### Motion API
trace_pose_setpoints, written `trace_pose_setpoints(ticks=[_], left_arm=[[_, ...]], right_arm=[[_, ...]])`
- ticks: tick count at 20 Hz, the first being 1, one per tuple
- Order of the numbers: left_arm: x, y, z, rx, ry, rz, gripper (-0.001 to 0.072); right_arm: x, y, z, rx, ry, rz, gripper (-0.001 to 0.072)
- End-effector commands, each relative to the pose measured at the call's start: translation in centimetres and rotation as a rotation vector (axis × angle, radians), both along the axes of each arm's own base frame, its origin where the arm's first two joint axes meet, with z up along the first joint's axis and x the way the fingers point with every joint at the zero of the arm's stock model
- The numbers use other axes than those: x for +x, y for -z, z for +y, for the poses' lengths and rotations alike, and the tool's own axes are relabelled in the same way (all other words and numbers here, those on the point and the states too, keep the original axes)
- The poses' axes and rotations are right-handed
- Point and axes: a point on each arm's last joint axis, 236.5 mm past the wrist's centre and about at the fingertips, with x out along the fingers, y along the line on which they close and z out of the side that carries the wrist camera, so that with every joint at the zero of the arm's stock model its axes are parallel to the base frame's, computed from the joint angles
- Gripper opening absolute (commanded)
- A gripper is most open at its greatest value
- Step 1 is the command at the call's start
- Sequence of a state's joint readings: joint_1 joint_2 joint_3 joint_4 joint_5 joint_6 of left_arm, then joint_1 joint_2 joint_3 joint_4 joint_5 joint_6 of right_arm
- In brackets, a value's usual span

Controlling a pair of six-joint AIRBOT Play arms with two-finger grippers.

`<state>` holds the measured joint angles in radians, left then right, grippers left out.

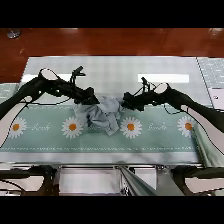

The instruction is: Fold the shirts.

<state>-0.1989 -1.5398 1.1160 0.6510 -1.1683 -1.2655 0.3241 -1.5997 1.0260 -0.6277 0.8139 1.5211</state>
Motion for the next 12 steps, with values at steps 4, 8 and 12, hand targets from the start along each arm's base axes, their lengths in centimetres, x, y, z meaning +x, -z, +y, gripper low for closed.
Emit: trace_pose_setpoints(ticks=[4, 8, 12], left_arm=[[5.1, -8.6, 2.7, -0.032, -0.105, -0.253, 0.0041], [9.1, -25.3, 6.7, -0.100, -0.242, -0.640, 0.0040], [6.0, -40.8, 10.7, -0.115, -0.319, -1.012, 0.0040]], right_arm=[[6.0, -9.8, -2.5, -0.104, -0.101, -0.247, 0.0020], [11.5, -28.0, -7.7, -0.126, 0.008, -0.647, 0.0020], [7.0, -45.1, -12.2, -0.250, 0.045, -1.037, 0.0020]])
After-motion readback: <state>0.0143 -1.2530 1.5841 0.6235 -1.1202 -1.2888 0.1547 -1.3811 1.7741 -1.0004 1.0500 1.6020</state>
